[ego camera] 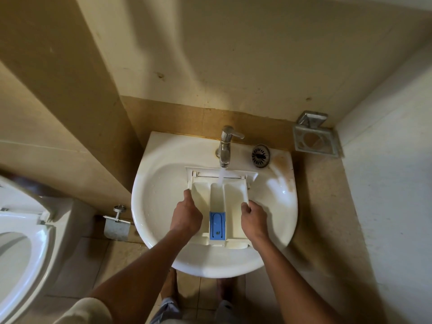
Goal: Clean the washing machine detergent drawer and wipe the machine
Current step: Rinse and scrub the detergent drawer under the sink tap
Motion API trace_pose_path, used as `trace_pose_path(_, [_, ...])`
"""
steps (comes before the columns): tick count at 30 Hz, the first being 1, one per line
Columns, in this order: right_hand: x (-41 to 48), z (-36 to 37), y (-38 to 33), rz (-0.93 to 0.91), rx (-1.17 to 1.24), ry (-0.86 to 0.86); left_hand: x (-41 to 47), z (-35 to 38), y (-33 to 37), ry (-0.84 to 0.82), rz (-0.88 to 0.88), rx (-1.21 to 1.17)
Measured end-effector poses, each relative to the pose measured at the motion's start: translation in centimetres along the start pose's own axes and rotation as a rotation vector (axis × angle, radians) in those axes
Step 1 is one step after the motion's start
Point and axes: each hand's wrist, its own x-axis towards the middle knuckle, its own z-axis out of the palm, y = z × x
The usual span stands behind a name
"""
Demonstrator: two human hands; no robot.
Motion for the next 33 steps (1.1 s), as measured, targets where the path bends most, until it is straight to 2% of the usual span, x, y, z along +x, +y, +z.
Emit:
trace_pose_path(16, [-1.1,0.3,0.1,-0.057,0.041,0.019,-0.9,-1.3,0.6,0.035,0.037,0.044])
trace_pose_path(20, [-1.0,-0.5,1.0,-0.046,0.048,0.111,-1.3,-0.8,1.9,-0.004,0.066,0.07])
trace_pose_path(24, [-2.1,0.4,-0.2,-0.099,0.01,0.022,-0.7,-1.9,0.2,0.05,0.031,0.047])
trace_pose_path(28, [-1.2,-1.0,0.7,-0.067,0.011,0.092,-2.0,-0.6,1.0,0.003,0.098,-0.034])
trace_pose_path(31, [-1.8,-0.1,-0.1,-0.055,0.051,0.045,-0.6,-1.6,0.8,0.073,0.053,-0.035])
trace_pose_path(33, [-1.9,0.2,-0.5,-0.052,0.059,0.045,-0.4,-1.9,0.5,0.052,0.058,-0.027])
